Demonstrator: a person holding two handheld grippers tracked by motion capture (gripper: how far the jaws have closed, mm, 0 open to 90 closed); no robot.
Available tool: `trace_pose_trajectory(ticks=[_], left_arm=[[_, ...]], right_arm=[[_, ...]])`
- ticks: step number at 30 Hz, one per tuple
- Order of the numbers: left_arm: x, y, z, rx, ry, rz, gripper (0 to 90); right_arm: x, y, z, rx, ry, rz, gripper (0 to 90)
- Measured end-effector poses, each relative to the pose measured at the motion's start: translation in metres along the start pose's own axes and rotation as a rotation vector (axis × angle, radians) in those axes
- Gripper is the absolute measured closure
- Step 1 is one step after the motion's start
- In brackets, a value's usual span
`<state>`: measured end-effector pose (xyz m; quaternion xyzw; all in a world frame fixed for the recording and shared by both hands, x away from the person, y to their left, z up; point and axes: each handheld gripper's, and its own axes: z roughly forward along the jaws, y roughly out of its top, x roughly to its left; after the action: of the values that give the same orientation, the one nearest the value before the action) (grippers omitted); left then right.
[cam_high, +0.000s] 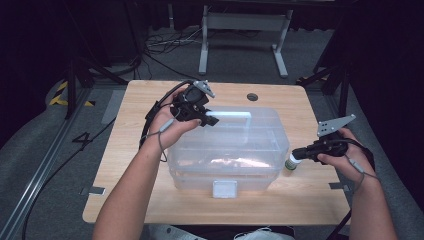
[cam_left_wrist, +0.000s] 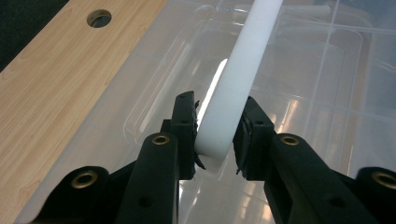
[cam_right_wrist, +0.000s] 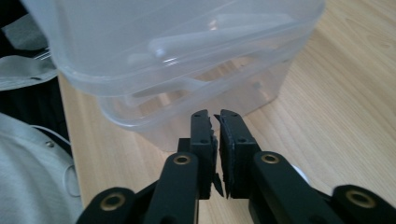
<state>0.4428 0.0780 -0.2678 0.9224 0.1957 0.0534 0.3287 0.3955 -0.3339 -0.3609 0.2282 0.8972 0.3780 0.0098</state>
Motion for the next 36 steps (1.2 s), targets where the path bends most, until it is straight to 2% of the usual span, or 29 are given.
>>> trace_pose_trajectory(ticks=[6,14,18,22,28,31,34,36], left_arm=[[0.005,0.004,-0.001,0.005,-0.009,-0.006,72.3],[0.006,0.004,-0.002,0.008,-0.021,-0.011,72.3],[0.007,0.004,-0.002,0.005,-0.025,-0.013,72.3],[0.008,0.004,-0.003,0.003,-0.026,-0.018,72.2],[0.006,0.005,-0.003,0.027,-0.029,-0.023,71.3],[0.007,0.004,-0.002,0.029,-0.052,-0.028,62.2],[0.007,0.001,-0.001,0.038,0.008,-0.042,50.7],[0.01,-0.003,-0.004,0.005,-0.002,-0.057,49.3]], right_arm=[[0.009,0.005,0.004,-0.014,0.099,-0.069,90.0],[0.015,0.01,0.015,-0.023,0.157,-0.099,90.0],[0.017,0.012,0.02,-0.009,0.168,-0.105,90.0],[0.018,0.014,0.019,-0.012,0.159,-0.108,90.0],[0.018,0.013,0.021,0.0,0.158,-0.116,90.0],[0.018,0.014,0.022,0.0,0.154,-0.116,90.0],[0.018,0.014,0.02,-0.013,0.145,-0.114,90.0],[0.018,0.014,0.019,-0.018,0.144,-0.114,90.0]])
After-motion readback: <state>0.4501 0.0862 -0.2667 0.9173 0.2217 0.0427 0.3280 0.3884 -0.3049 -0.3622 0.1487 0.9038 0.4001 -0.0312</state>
